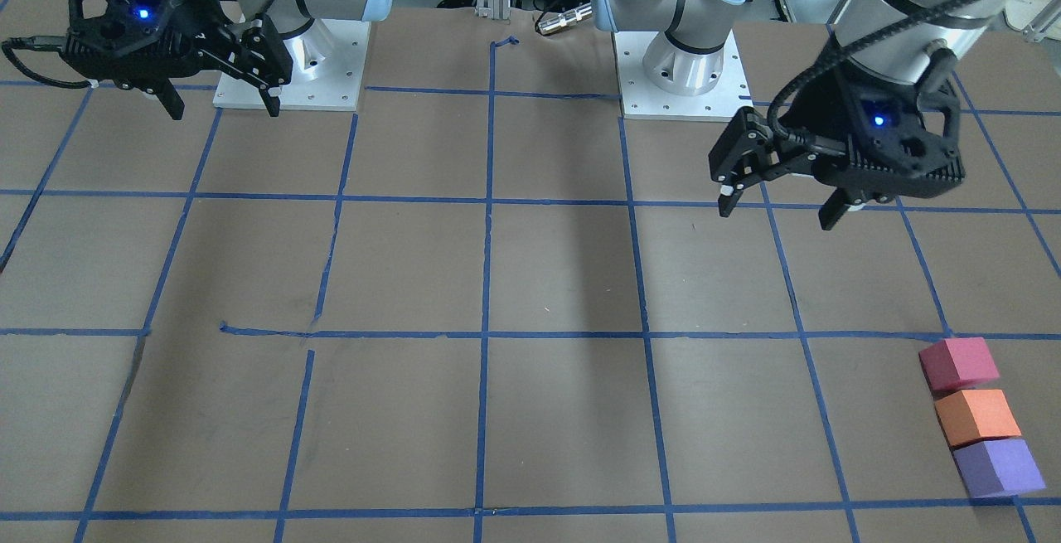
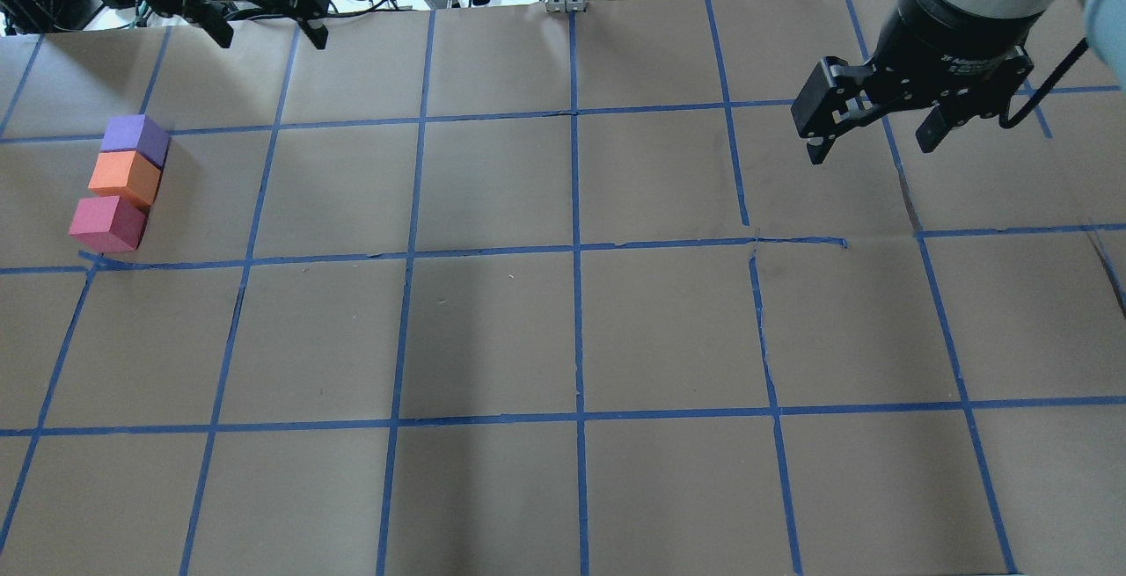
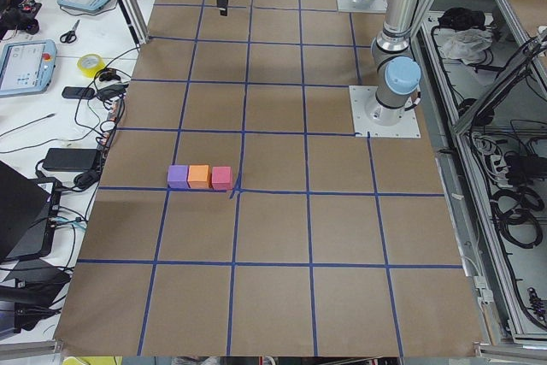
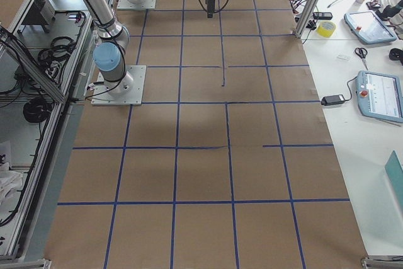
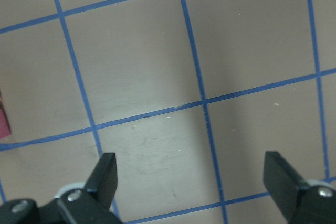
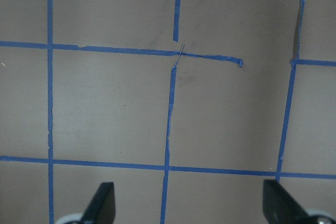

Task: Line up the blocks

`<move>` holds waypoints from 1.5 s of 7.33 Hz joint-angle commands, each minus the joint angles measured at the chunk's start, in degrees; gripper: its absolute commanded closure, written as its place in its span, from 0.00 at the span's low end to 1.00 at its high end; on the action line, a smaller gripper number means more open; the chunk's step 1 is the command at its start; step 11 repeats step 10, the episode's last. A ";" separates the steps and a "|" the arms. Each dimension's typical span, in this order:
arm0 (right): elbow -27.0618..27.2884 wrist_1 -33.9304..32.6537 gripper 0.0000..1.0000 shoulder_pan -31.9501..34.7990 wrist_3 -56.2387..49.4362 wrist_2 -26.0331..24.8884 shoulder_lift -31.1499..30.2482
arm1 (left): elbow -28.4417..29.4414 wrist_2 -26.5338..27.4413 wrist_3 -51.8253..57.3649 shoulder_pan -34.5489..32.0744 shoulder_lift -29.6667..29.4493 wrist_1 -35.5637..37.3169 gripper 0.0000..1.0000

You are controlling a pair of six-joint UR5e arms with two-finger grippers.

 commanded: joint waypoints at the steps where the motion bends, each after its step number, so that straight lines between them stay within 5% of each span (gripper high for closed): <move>1: 0.00 0.00 0.00 0.00 -0.02 -0.01 0.00 | -4.59 4.18 -10.13 -10.58 0.99 10.39 0.00; 2: 0.00 0.00 0.00 0.00 -0.02 -0.10 0.00 | -6.98 10.58 -10.32 -11.58 2.13 12.88 0.00; 5: -1.15 5.78 0.00 0.00 0.16 -0.19 -1.67 | -8.58 6.16 -10.32 -10.63 5.03 7.46 0.00; 7: -1.15 3.61 0.00 -0.27 0.25 -0.18 -1.50 | -7.96 2.92 -10.32 -4.50 6.17 5.89 0.00; 11: -1.06 3.86 0.00 -0.27 0.25 -0.36 -1.58 | -8.67 3.70 -10.23 -4.74 7.59 5.53 0.00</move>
